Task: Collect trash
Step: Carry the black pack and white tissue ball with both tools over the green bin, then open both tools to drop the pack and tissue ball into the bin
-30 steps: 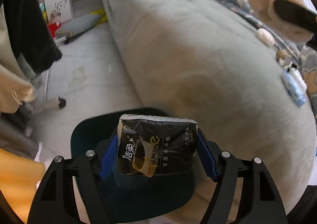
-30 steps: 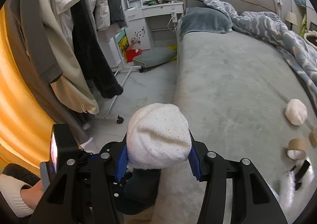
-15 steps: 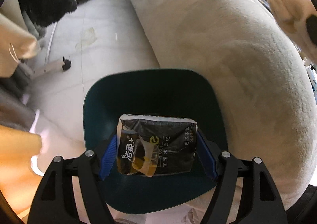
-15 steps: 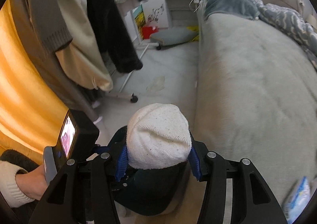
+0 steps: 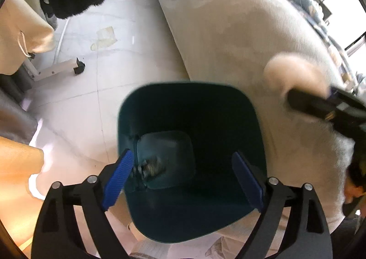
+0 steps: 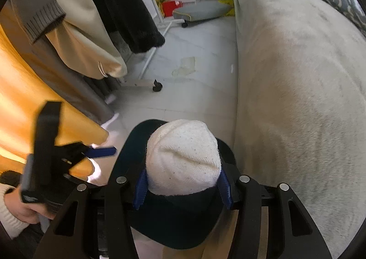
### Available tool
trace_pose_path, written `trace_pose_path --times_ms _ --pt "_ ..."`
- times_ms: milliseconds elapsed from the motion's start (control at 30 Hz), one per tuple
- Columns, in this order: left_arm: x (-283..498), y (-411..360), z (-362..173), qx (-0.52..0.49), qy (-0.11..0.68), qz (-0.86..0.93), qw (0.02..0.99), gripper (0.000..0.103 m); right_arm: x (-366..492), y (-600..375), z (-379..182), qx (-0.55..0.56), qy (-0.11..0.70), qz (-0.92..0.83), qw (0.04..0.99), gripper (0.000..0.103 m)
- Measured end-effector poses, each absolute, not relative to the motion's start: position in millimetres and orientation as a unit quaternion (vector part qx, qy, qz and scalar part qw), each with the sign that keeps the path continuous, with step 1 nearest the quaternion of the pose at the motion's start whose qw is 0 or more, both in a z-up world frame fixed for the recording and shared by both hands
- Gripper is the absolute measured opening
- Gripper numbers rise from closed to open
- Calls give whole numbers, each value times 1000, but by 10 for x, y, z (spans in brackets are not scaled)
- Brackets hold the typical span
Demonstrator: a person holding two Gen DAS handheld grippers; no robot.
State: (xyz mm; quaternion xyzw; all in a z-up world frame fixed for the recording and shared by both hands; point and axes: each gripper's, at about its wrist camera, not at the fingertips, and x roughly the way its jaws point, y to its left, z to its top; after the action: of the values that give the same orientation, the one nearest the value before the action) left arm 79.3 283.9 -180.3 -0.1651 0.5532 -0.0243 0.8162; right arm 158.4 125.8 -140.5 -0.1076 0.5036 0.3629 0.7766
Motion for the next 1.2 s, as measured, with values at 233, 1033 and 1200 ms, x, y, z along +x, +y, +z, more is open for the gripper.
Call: trace_pose_path --times_ms 233,1033,1200 --pt "722 2989 -1506 -156 498 -21 853 90 1576 1413 -1635 -132 517 356 767 52" --pt "799 3126 -387 -107 337 -4 935 90 1281 1586 -2085 -163 554 357 734 55" --pt "829 3049 -181 -89 317 -4 944 90 1145 1648 -2057 -184 541 381 727 69"
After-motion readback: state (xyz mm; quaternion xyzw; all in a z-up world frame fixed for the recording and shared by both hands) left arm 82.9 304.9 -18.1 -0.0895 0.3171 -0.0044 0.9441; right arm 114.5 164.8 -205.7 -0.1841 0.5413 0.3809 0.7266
